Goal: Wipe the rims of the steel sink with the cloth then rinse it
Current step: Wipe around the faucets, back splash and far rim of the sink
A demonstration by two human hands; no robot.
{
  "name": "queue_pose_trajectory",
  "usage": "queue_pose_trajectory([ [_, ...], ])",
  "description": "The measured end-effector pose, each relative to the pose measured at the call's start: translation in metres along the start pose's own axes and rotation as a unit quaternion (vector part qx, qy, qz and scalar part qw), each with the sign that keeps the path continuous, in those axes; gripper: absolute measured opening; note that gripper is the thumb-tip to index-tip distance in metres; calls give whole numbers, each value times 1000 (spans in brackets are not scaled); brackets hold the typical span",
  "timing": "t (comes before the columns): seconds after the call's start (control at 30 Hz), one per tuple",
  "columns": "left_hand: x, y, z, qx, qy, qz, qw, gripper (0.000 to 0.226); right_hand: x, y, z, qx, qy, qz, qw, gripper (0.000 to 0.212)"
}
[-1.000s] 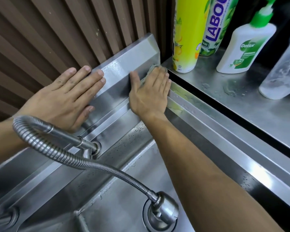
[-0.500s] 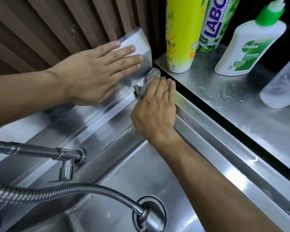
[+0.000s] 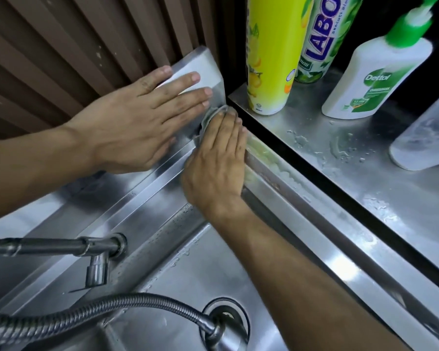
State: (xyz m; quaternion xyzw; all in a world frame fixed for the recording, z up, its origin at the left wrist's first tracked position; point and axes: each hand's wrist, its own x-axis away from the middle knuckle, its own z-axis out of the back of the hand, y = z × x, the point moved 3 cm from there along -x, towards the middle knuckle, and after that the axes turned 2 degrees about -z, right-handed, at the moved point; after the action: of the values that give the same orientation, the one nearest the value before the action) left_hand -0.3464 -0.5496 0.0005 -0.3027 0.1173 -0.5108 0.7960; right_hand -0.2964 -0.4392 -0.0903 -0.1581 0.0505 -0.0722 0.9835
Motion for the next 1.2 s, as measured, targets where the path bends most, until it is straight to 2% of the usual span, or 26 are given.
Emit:
queue_pose_trajectory([
  [0.07, 0, 1, 1, 1, 2, 0, 1000, 69, 20, -19, -3, -28, -23, 4, 999, 77],
  [0.17, 1, 1, 2, -5, -1, -4, 1000, 68, 52, -36, -7, -38, -44, 64, 996, 81],
  [0.23, 1, 1, 3, -5, -6, -5, 1000, 69, 59, -35, -8, -18, -48, 114, 992, 82],
  [0.3, 1, 1, 2, -6, -6, -6, 1000, 69, 50, -25, -6, 22, -34, 128, 991, 79],
  [0.37, 2, 1, 2, -8, -3, -5, 1000, 70, 26, -14, -5, 52, -28, 90, 994, 77],
  [0.47, 1, 2, 4, -7, -6, -4, 1000, 72, -8, 5, 1, 33, -21, 7, 999, 75],
  [0.57, 0, 1, 3, -6, -9, -2, 1000, 71, -7, 14, 8, 52, -41, -16, 998, 73],
  [0.67, 0, 0, 4, 11, -7, 1, 1000, 69, 4, 22, 23, 53, -48, -53, 996, 81],
  [0.73, 0, 1, 4, 14, -7, 1, 1000, 69, 6, 19, 31, 45, 16, -13, 999, 84],
  [0.8, 0, 1, 4, 13, -6, 2, 1000, 68, 4, 15, 25, 33, 47, 60, 997, 77],
  [0.87, 0, 1, 3, 14, -5, 0, 1000, 69, 2, 19, 12, 30, 32, 119, 992, 70],
  [0.97, -1, 1, 3, 9, -4, 0, 1000, 69, 11, 23, 1, 51, 7, 148, 988, 66],
  [1.13, 0, 1, 4, 4, -5, 0, 1000, 69, 38, 16, 1, -64, 0, 263, 963, 57],
  [1.2, -1, 1, 5, 0, -7, -5, 1000, 69, 26, 28, 1, -68, 3, 288, 955, 55],
])
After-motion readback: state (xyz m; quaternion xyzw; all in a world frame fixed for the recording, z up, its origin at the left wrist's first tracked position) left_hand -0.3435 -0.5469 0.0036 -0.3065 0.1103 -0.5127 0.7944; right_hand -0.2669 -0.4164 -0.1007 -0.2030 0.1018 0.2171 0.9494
